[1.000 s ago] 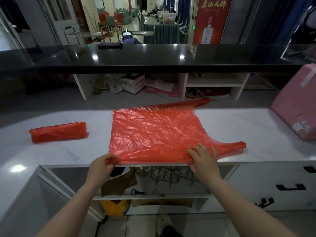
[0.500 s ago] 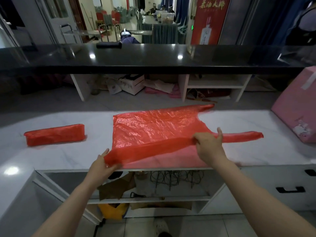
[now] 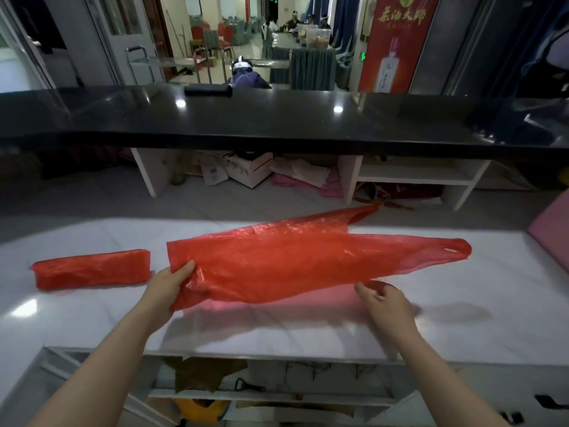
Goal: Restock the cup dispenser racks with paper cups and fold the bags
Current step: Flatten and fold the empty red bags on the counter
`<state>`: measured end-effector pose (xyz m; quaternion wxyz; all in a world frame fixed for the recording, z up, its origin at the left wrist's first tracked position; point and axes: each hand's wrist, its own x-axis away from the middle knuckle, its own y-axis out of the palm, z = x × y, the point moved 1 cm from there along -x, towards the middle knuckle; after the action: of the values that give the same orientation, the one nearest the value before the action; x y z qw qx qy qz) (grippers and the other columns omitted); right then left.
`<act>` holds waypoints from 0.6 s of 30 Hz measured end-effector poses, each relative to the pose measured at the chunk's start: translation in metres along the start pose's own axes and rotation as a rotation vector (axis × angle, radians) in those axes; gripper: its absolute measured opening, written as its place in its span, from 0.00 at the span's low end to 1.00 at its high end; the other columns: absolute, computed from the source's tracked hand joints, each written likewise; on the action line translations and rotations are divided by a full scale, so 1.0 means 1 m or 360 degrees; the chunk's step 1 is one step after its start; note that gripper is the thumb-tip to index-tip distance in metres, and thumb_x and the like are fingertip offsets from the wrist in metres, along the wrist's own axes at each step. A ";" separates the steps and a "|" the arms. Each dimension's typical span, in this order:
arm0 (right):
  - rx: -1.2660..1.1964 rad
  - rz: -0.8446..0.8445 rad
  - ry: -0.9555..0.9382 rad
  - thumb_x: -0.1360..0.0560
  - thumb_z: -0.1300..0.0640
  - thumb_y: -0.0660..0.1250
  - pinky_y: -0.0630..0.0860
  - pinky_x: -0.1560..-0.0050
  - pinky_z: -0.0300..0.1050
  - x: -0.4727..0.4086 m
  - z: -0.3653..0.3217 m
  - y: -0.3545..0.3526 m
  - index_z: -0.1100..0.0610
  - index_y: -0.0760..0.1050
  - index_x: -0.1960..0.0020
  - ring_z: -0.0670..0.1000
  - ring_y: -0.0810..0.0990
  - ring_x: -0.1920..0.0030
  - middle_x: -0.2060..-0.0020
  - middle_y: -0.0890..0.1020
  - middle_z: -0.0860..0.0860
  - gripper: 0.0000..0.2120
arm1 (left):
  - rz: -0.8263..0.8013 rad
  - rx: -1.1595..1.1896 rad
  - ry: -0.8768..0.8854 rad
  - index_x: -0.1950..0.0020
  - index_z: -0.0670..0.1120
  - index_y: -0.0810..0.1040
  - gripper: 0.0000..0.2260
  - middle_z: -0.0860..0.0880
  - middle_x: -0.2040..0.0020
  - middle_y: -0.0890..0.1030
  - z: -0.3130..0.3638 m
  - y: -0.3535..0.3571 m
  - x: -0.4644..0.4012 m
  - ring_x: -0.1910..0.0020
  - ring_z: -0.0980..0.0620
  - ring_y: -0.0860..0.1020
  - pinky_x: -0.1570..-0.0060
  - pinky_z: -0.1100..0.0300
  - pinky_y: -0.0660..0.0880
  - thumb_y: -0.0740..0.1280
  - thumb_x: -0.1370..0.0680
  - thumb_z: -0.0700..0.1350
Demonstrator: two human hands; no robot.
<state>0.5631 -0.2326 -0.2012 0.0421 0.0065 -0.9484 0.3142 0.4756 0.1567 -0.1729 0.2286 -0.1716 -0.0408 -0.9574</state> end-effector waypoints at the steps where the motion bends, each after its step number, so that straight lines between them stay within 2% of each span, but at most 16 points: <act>1: -0.0164 -0.0008 0.0093 0.28 0.43 0.70 0.72 0.56 0.38 -0.007 0.003 0.001 0.57 0.73 0.37 0.50 0.77 0.46 0.45 0.79 0.49 0.26 | 0.0000 0.0024 -0.0049 0.44 0.43 0.76 0.13 0.42 0.55 0.84 0.001 -0.003 -0.004 0.54 0.41 0.83 0.51 0.45 0.79 0.66 0.23 0.51; 3: -0.0462 -0.0016 0.0116 0.31 0.51 0.76 0.73 0.50 0.38 -0.024 0.002 -0.001 0.54 0.61 0.27 0.49 0.73 0.41 0.39 0.72 0.47 0.38 | -0.0009 0.0031 -0.0120 0.46 0.41 0.78 0.12 0.43 0.58 0.85 0.001 -0.009 -0.014 0.57 0.43 0.83 0.55 0.48 0.79 0.66 0.23 0.49; 5: -0.0506 -0.0023 0.0007 0.35 0.56 0.79 0.73 0.51 0.39 -0.046 -0.004 -0.006 0.54 0.64 0.29 0.51 0.75 0.42 0.41 0.75 0.49 0.39 | 0.0003 0.0052 -0.0167 0.47 0.41 0.78 0.12 0.43 0.59 0.84 0.001 -0.013 -0.023 0.60 0.44 0.83 0.60 0.50 0.80 0.66 0.23 0.48; 8: -0.0606 -0.0192 -0.0085 0.37 0.55 0.79 0.74 0.54 0.41 -0.078 -0.018 -0.013 0.53 0.78 0.45 0.53 0.81 0.51 0.53 0.84 0.50 0.22 | 0.0033 0.0122 -0.0177 0.48 0.39 0.78 0.12 0.41 0.60 0.84 0.002 -0.018 -0.037 0.64 0.45 0.83 0.65 0.51 0.80 0.66 0.22 0.47; 10: -0.0592 -0.0289 -0.0193 0.34 0.59 0.77 0.75 0.55 0.42 -0.094 -0.027 -0.011 0.52 0.80 0.53 0.49 0.83 0.54 0.59 0.85 0.48 0.11 | 0.0120 0.0070 -0.0123 0.51 0.38 0.79 0.12 0.41 0.62 0.83 0.003 -0.022 -0.047 0.68 0.47 0.82 0.67 0.55 0.79 0.65 0.22 0.47; 12: -0.0466 -0.0299 -0.0258 0.31 0.60 0.75 0.75 0.57 0.41 -0.108 -0.036 -0.006 0.52 0.81 0.59 0.45 0.84 0.61 0.63 0.85 0.46 0.04 | 0.0266 0.0080 -0.0067 0.55 0.39 0.80 0.13 0.40 0.60 0.82 0.001 -0.026 -0.055 0.68 0.48 0.81 0.65 0.57 0.77 0.65 0.21 0.48; 15: -0.0072 -0.0174 -0.0294 0.28 0.55 0.72 0.72 0.63 0.40 -0.128 -0.039 0.008 0.55 0.79 0.71 0.46 0.81 0.69 0.74 0.82 0.48 0.13 | 0.0371 0.0280 -0.0105 0.55 0.40 0.81 0.20 0.41 0.58 0.83 -0.008 -0.029 -0.059 0.63 0.48 0.82 0.61 0.55 0.78 0.61 0.21 0.56; 17: 0.0227 -0.0118 -0.0286 0.28 0.50 0.71 0.70 0.63 0.45 -0.139 -0.035 0.018 0.56 0.78 0.68 0.52 0.79 0.66 0.72 0.80 0.48 0.13 | 0.0341 0.0258 -0.0181 0.52 0.41 0.81 0.24 0.42 0.57 0.83 -0.021 -0.029 -0.057 0.58 0.45 0.81 0.57 0.52 0.77 0.57 0.21 0.61; 18: 0.0323 -0.0083 -0.0284 0.28 0.49 0.72 0.68 0.63 0.46 -0.143 -0.033 0.023 0.57 0.77 0.65 0.54 0.78 0.65 0.71 0.79 0.49 0.14 | 0.0331 0.0182 -0.0167 0.54 0.44 0.82 0.24 0.43 0.59 0.82 -0.026 -0.029 -0.054 0.60 0.45 0.80 0.57 0.52 0.75 0.56 0.21 0.61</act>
<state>0.7073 -0.1972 -0.2007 -0.0352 0.0633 -0.9113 0.4054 0.4994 0.2011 -0.2162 0.3338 -0.2114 -0.0893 -0.9143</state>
